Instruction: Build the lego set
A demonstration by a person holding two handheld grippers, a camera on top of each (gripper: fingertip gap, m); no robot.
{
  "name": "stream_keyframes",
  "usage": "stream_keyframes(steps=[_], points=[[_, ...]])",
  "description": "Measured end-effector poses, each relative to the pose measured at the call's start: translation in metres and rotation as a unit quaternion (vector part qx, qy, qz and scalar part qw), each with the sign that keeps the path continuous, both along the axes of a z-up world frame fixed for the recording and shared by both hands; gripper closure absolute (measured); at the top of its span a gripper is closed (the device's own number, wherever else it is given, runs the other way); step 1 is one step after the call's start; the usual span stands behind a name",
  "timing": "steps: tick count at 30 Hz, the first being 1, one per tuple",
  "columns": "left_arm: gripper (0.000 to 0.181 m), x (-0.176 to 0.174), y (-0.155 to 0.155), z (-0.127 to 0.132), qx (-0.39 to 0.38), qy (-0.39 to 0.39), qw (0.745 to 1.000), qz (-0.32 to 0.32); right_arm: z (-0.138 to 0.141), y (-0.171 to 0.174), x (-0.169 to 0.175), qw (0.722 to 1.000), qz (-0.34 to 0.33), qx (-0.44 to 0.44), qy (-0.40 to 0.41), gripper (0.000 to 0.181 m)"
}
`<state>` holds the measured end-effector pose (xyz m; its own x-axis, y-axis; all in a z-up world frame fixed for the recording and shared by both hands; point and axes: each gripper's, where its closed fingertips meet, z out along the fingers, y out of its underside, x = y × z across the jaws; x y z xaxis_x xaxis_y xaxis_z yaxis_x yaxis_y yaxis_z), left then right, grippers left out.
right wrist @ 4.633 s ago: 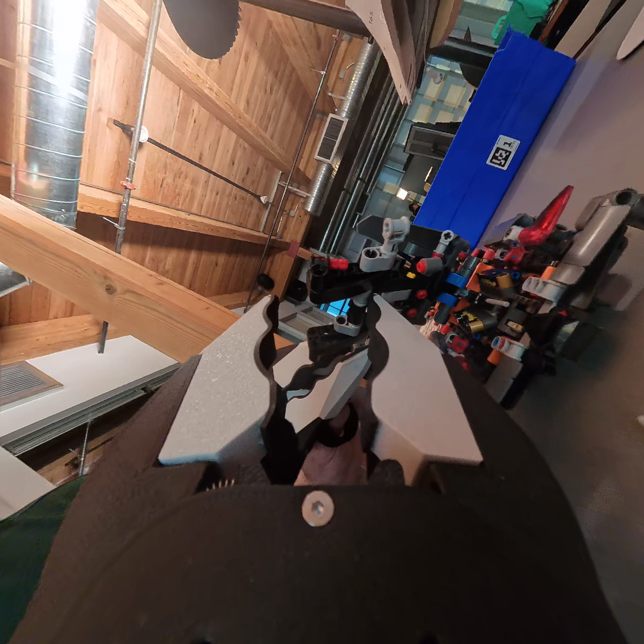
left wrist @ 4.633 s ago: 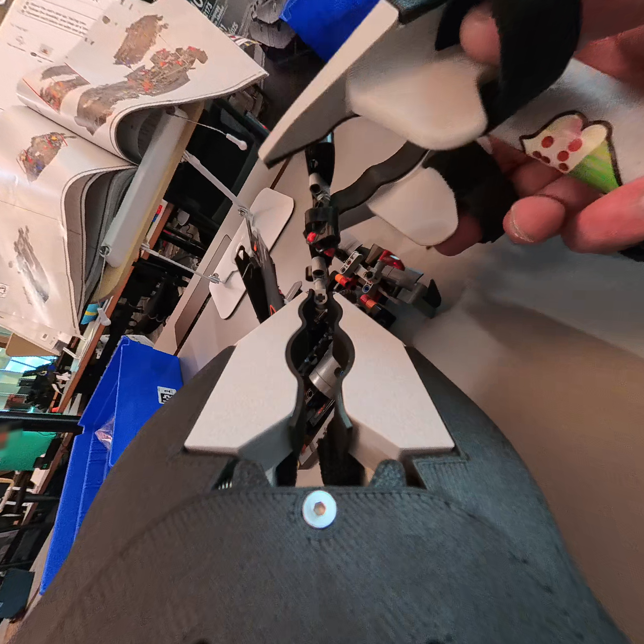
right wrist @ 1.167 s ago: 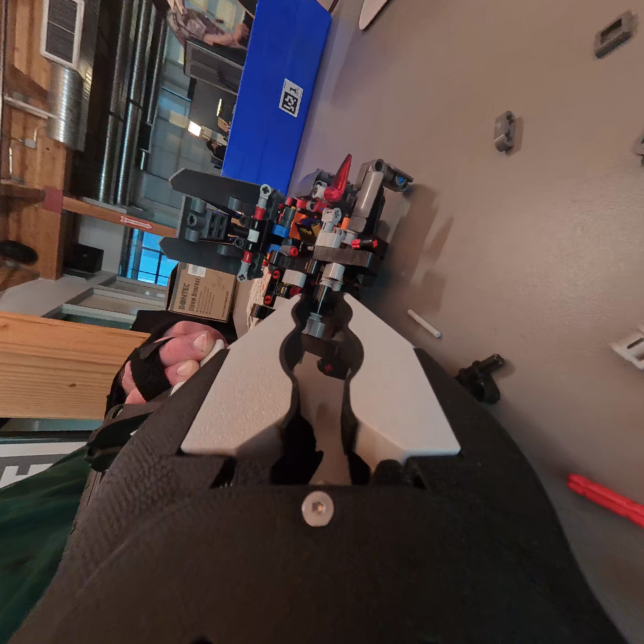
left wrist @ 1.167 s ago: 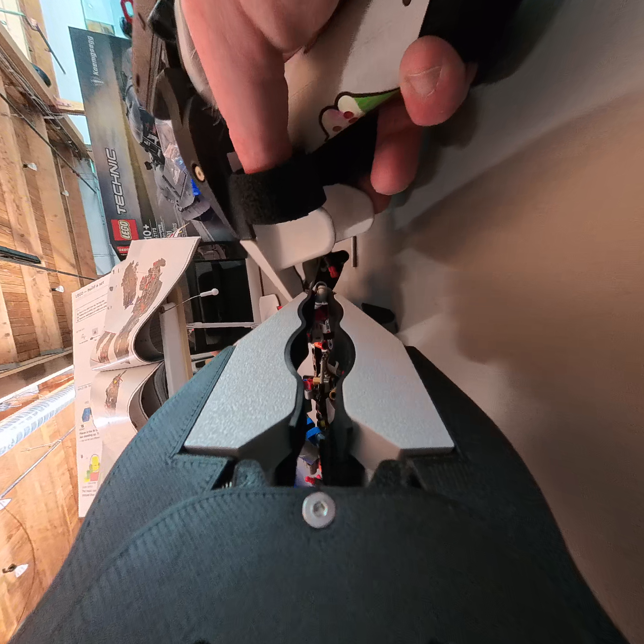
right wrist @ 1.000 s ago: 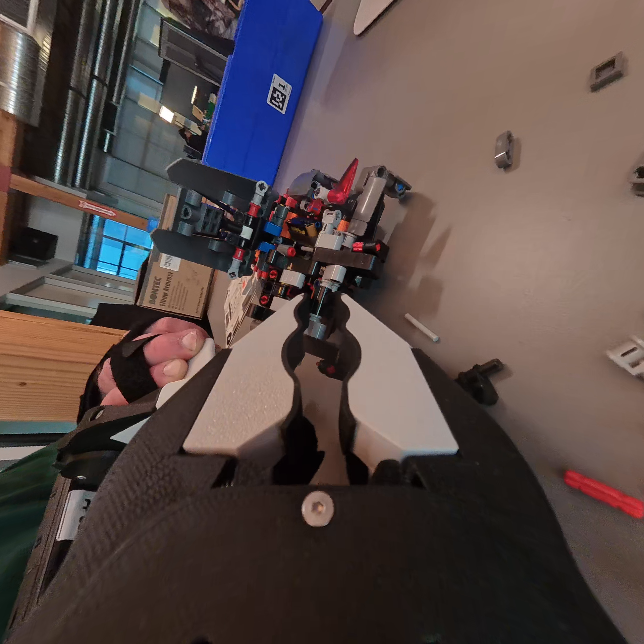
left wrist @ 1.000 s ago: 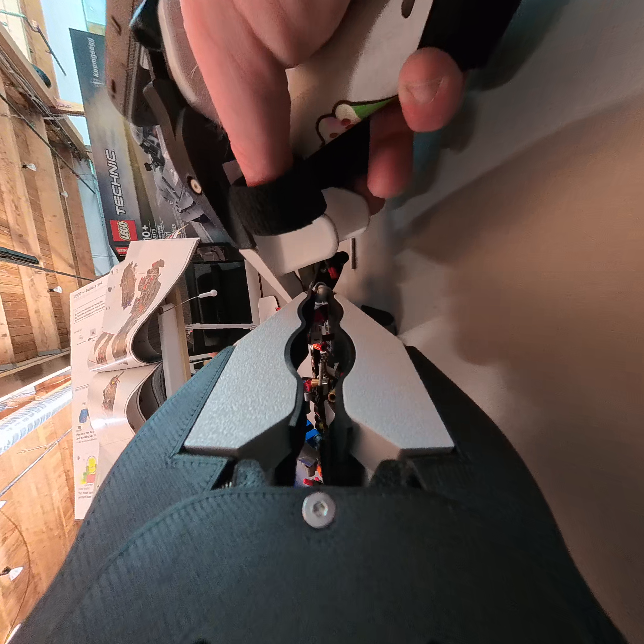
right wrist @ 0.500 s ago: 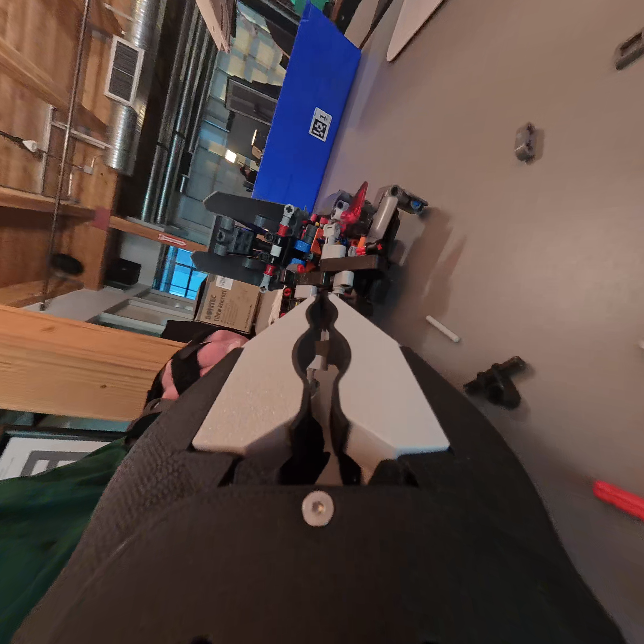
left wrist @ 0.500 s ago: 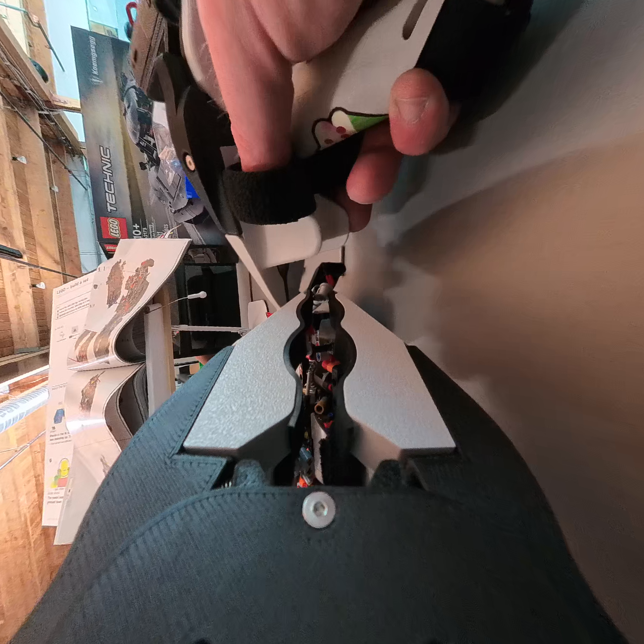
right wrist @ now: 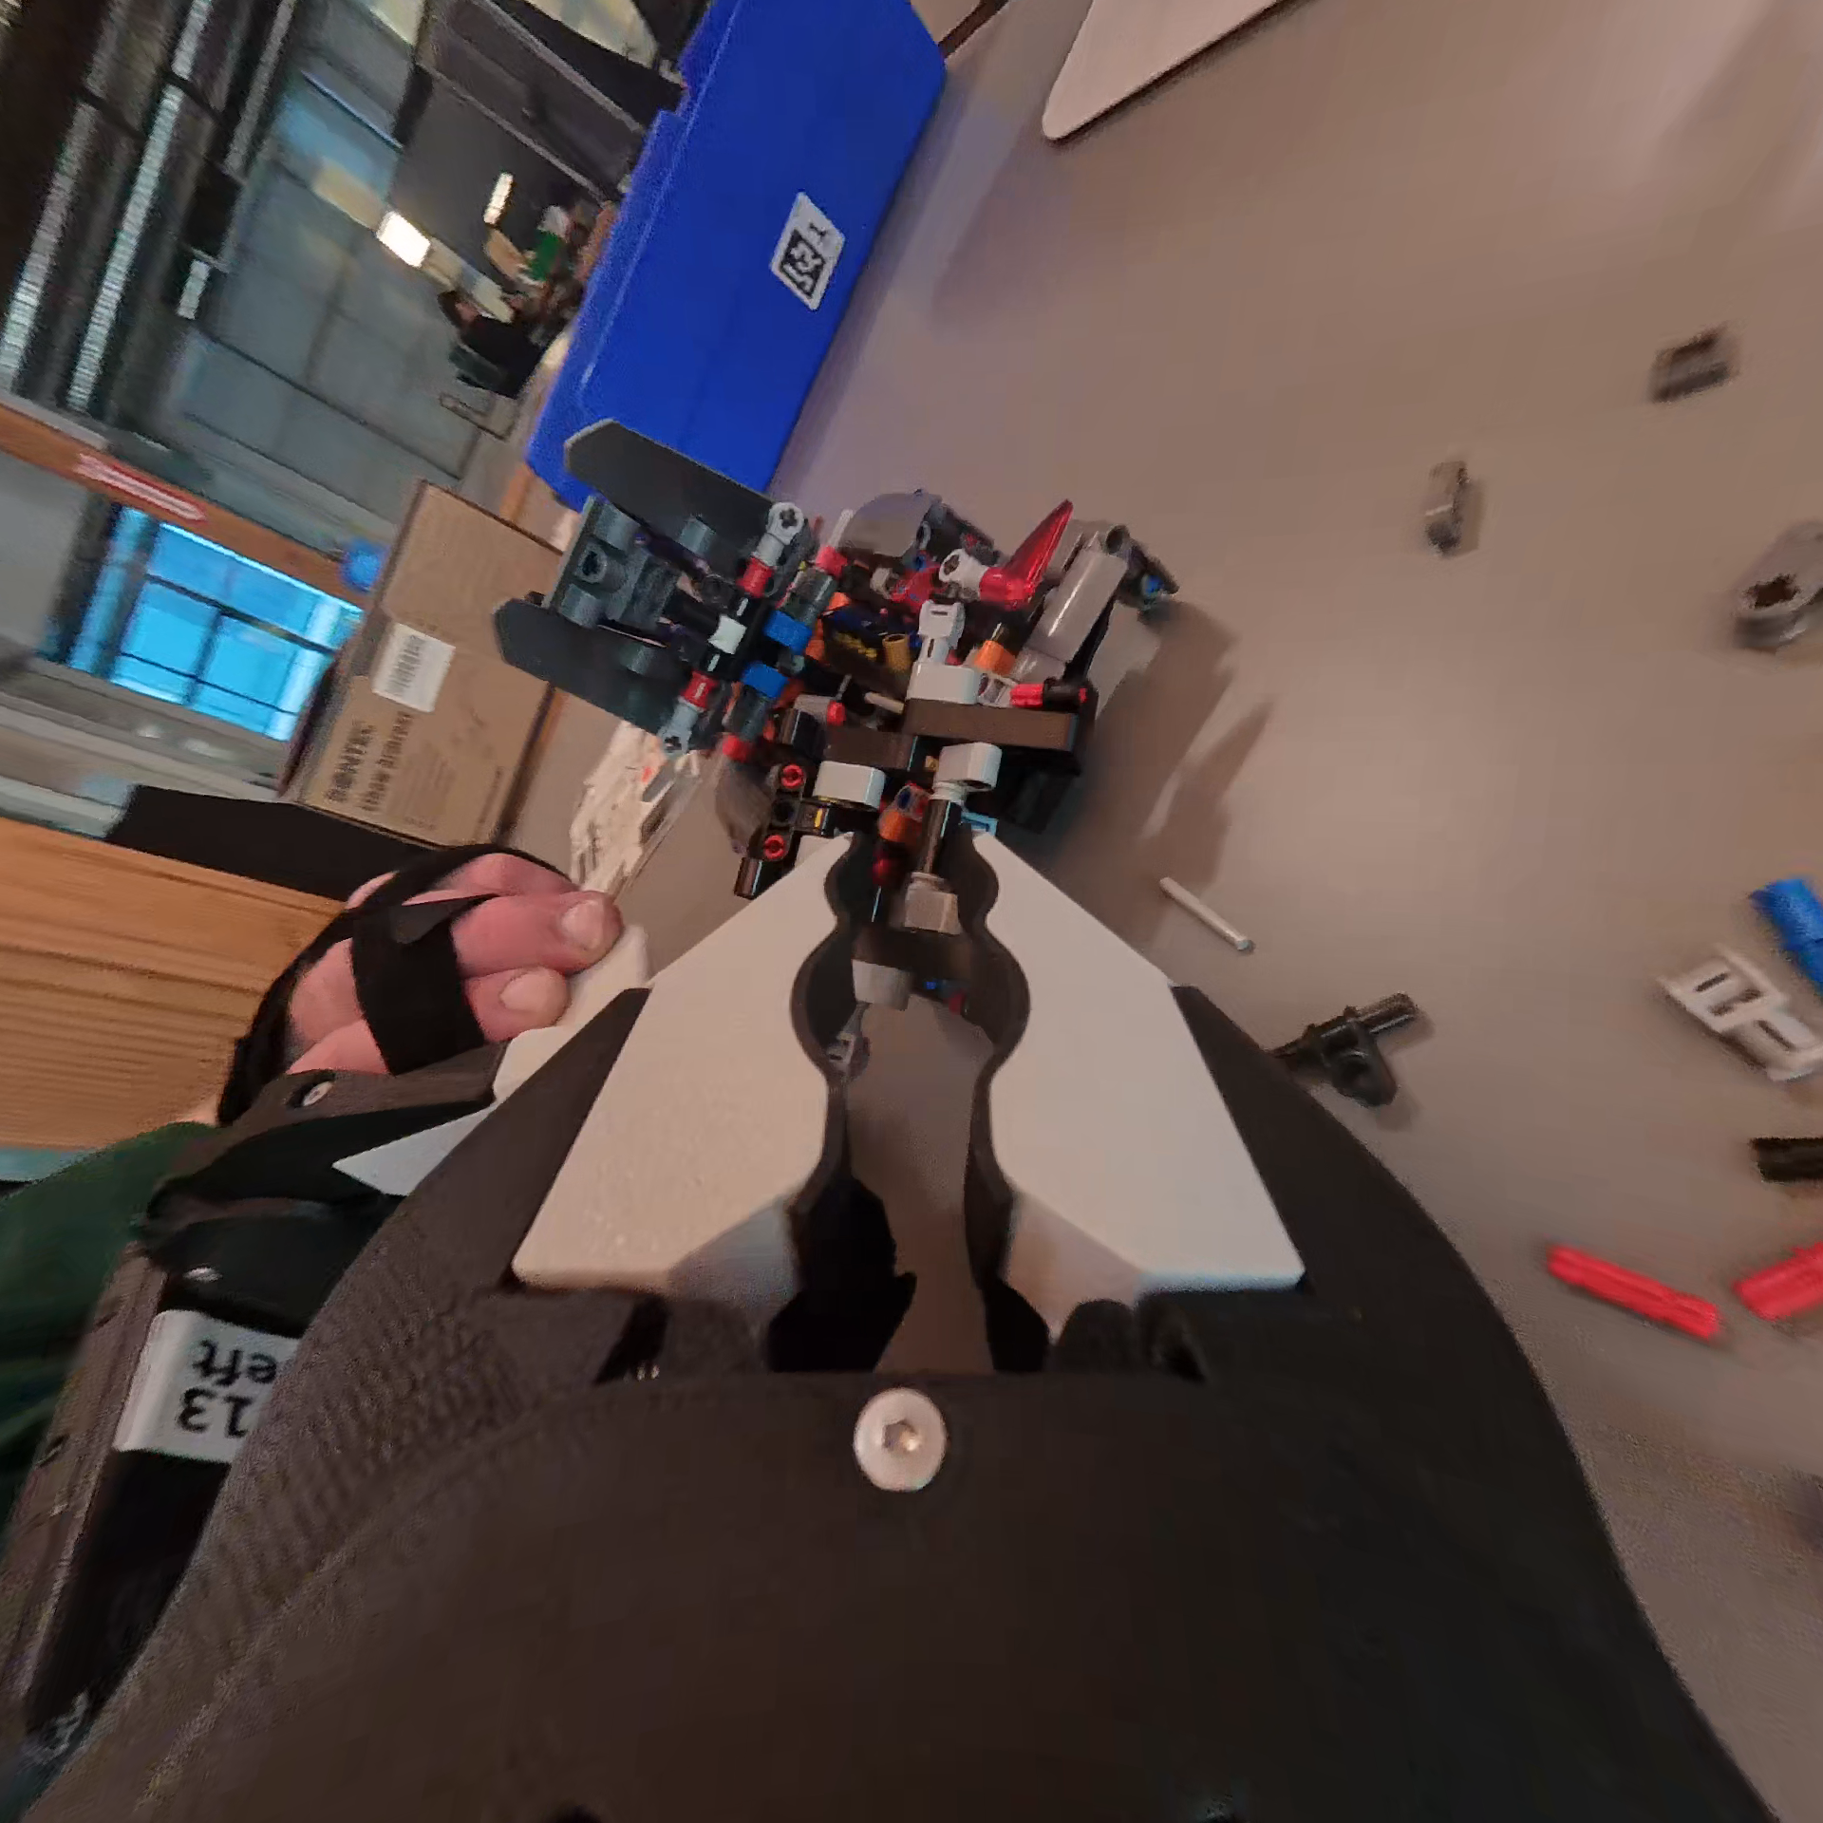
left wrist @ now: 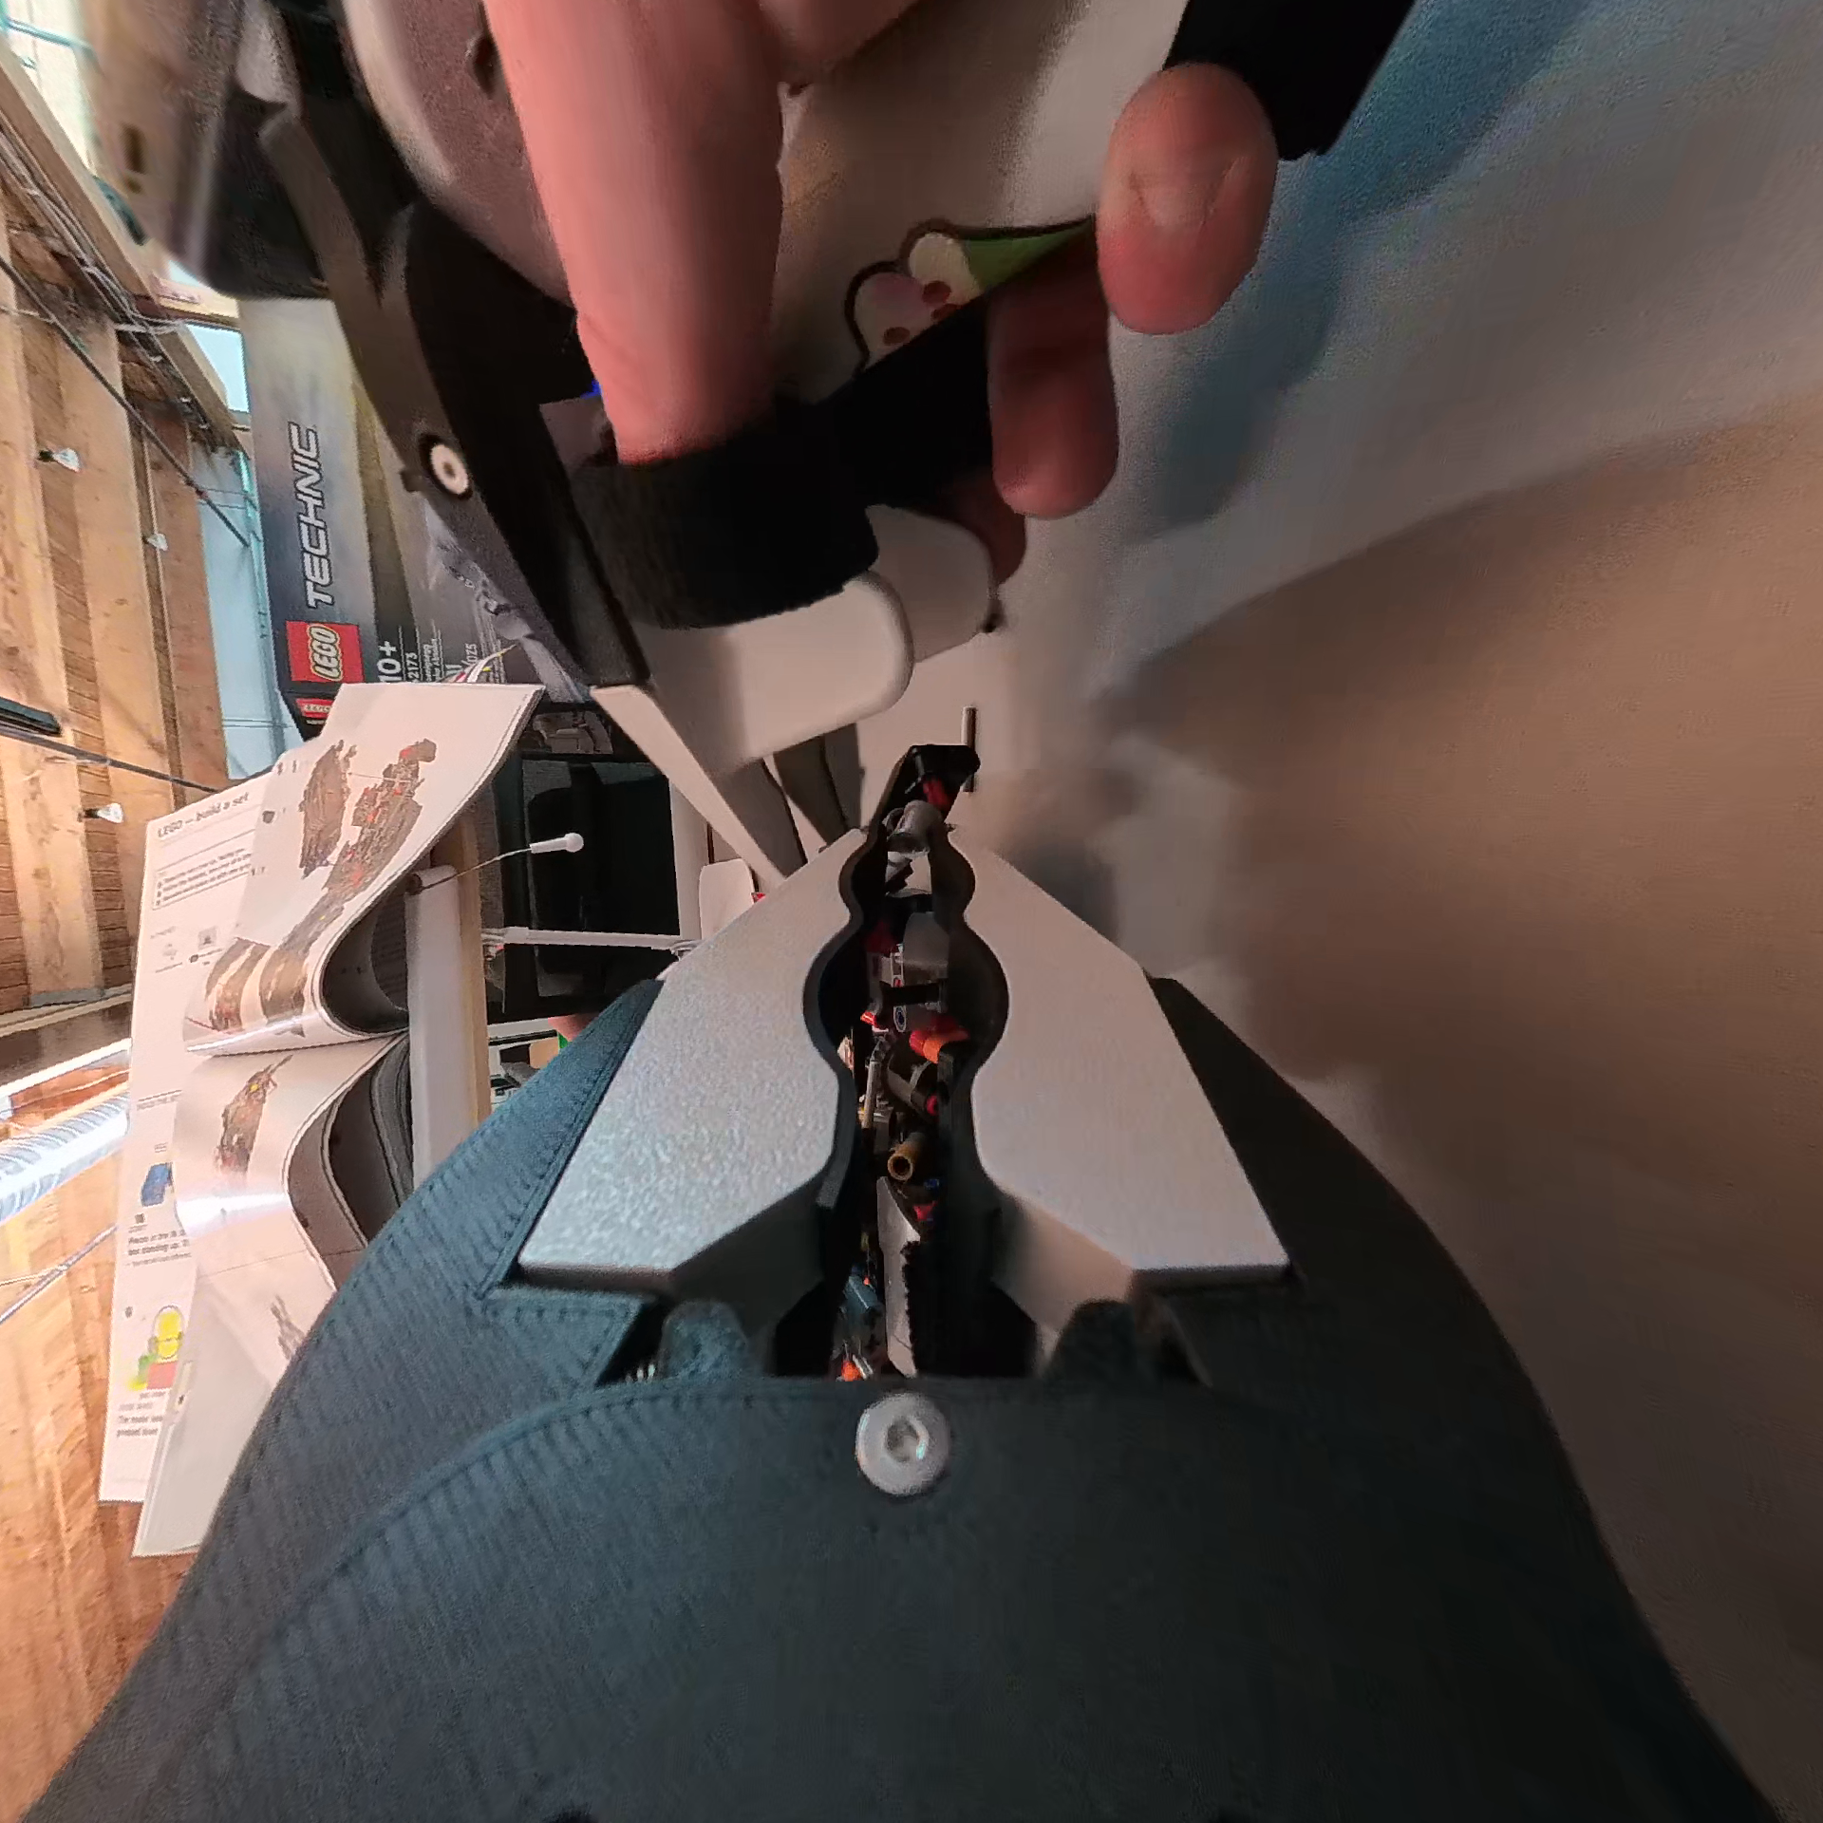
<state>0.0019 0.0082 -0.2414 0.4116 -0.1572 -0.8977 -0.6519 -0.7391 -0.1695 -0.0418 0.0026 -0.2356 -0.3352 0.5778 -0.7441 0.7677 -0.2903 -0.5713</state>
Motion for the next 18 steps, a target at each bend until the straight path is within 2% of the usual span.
stream_keyframes(steps=[3,11,13,18], points=[[0.175,0.0,-0.001,0.0,0.0,0.0,1.0,0.0,-0.007,0.001,-0.002,0.998,0.002,0.064,0.003,0.169],[0.175,-0.001,-0.002,-0.003,-0.004,-0.001,1.0,-0.004,-0.013,-0.006,-0.006,0.992,0.023,0.122,0.006,0.175],[0.175,-0.001,-0.002,-0.003,-0.001,-0.003,1.0,-0.005,-0.013,-0.006,-0.006,0.994,0.023,0.111,0.003,0.175],[0.174,-0.001,-0.002,-0.004,0.004,-0.005,1.0,-0.008,-0.011,-0.007,-0.005,0.999,0.021,0.004,-0.033,0.176]])
